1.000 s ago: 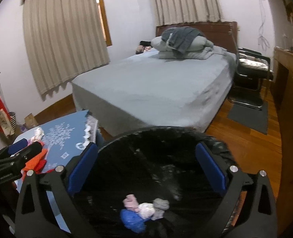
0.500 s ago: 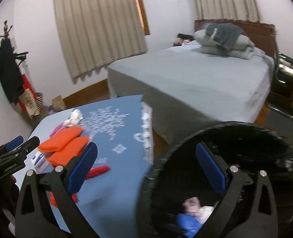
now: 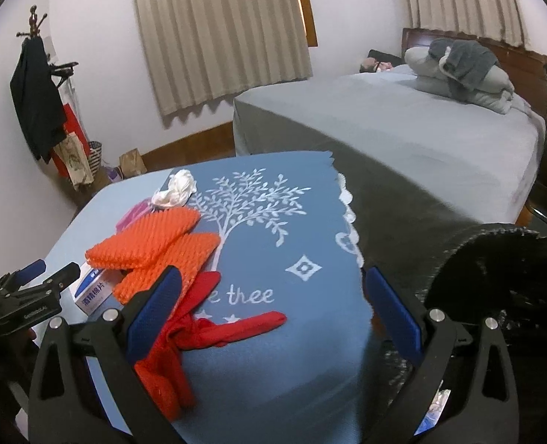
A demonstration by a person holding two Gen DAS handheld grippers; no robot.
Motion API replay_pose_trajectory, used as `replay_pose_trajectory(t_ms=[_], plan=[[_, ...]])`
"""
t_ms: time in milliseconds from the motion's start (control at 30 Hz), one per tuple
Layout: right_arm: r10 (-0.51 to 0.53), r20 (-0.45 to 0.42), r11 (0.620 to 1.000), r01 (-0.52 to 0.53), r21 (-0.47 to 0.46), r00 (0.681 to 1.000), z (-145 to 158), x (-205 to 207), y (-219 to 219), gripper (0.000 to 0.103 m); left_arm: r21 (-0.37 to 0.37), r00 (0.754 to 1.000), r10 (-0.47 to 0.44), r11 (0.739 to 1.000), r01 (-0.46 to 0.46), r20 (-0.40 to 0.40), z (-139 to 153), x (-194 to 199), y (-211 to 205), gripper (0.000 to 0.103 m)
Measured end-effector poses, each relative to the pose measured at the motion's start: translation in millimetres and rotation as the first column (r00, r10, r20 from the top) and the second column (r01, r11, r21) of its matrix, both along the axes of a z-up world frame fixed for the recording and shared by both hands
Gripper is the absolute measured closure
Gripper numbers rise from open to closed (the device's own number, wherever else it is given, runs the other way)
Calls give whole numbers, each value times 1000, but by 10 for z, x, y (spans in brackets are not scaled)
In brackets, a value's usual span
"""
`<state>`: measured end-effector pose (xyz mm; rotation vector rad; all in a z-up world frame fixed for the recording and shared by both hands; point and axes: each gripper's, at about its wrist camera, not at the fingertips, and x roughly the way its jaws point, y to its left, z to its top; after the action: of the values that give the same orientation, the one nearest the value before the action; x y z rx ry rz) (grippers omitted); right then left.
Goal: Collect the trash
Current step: 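Grasp the white-blue alcohol pad box with the left gripper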
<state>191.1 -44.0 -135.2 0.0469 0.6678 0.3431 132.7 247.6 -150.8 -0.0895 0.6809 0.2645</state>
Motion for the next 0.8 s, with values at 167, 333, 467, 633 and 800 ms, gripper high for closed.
replay_pose_trajectory(t_ms=[167, 333, 467, 633, 800], plan=[[0, -17, 1000, 0, -17, 1000, -86, 51, 69, 6, -11, 1000, -15, 1000, 15, -27, -113, 37, 26, 6], [3, -22, 1000, -3, -26, 1000, -110, 75, 93, 6, -33, 998, -28, 999, 26, -60, -214, 146, 64, 7], [3, -24, 1000, -4, -28, 1000, -118, 87, 94, 6, -58, 996, -33, 998, 28, -86, -278, 210, 74, 9], [8, -31, 999, -9, -33, 999, -154, 102, 121, 6, -78, 988, -59, 996, 48, -144, -366, 307, 72, 18], [21, -35, 999, -22, -37, 999, -171, 121, 173, 6, -100, 986, -86, 992, 72, -145, -376, 288, 54, 33]])
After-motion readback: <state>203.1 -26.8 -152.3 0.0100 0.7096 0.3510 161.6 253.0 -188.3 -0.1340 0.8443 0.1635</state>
